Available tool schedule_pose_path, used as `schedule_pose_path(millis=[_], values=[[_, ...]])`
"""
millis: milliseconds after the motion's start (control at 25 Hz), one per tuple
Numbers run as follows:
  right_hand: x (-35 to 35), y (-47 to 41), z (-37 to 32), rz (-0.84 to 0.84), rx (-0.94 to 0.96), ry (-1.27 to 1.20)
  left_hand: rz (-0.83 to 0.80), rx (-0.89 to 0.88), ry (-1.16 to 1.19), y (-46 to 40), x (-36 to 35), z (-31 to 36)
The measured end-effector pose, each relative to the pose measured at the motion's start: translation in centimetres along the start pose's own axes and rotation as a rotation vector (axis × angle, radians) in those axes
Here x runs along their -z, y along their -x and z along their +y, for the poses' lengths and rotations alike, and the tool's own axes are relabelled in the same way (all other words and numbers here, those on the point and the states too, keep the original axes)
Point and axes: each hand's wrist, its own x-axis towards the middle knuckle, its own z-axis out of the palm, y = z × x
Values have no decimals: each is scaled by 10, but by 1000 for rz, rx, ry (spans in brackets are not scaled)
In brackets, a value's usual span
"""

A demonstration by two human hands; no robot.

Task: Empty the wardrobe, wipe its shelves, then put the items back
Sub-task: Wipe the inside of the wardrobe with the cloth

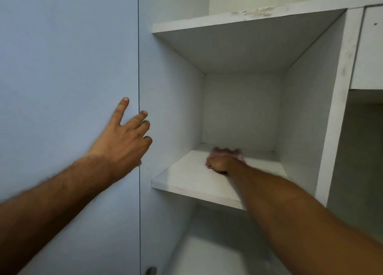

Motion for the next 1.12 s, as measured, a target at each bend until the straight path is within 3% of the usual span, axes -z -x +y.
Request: schedule_pose_path(millis=[120,200,280,360,440,520,640,760,880,1000,1120], values=[[-9,29,-72,-187,395,-79,9,-12,21,9,-1,-1],[3,43,-65,-172,469,-73,17,-16,25,12,-2,-1],[7,49,-15,-110,351,-3,32,-11,34,12,-4,-2],[-2,41,56,-18,-31,10,43,2,45,12,-6,-2],[5,61,89,-79,-316,-1,64,12,68,12,-7,-1],[15,85,78,-139,-304,-41,84,20,81,12,-7,2],[25,98,13,-172,-81,-46,102,31,86,13,-10,4],[20,110,-69,-41,176,-43,133,40,98,12,-13,4],[20,125,-114,-223,405,-66,172,55,112,12,-17,3],[15,119,-48,-201,393,-44,187,56,112,12,-19,4],[12,129,58,-19,58,63,190,59,94,12,-20,6]])
